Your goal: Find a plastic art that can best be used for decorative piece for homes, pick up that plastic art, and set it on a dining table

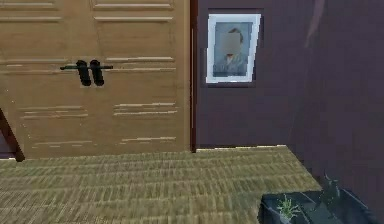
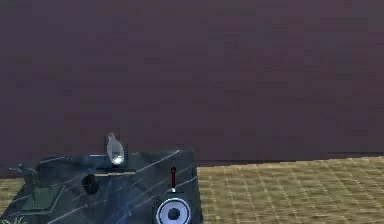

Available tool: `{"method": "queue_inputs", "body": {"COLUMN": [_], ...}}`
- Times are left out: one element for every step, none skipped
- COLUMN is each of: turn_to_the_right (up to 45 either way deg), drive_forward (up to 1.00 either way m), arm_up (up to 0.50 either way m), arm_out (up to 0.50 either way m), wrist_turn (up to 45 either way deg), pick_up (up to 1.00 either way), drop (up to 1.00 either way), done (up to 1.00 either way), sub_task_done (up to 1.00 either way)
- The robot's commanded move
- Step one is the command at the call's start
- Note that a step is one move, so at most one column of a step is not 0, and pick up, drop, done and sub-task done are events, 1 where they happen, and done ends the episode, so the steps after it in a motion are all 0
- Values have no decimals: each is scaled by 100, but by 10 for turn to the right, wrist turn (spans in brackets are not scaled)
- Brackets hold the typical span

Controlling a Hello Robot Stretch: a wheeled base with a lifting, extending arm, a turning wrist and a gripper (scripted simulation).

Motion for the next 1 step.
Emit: {"method": "queue_inputs", "body": {"turn_to_the_right": [150], "drive_forward": [0], "arm_up": [0], "arm_out": [0], "wrist_turn": [0], "pick_up": [0], "drop": [0], "done": [0], "sub_task_done": [0]}}
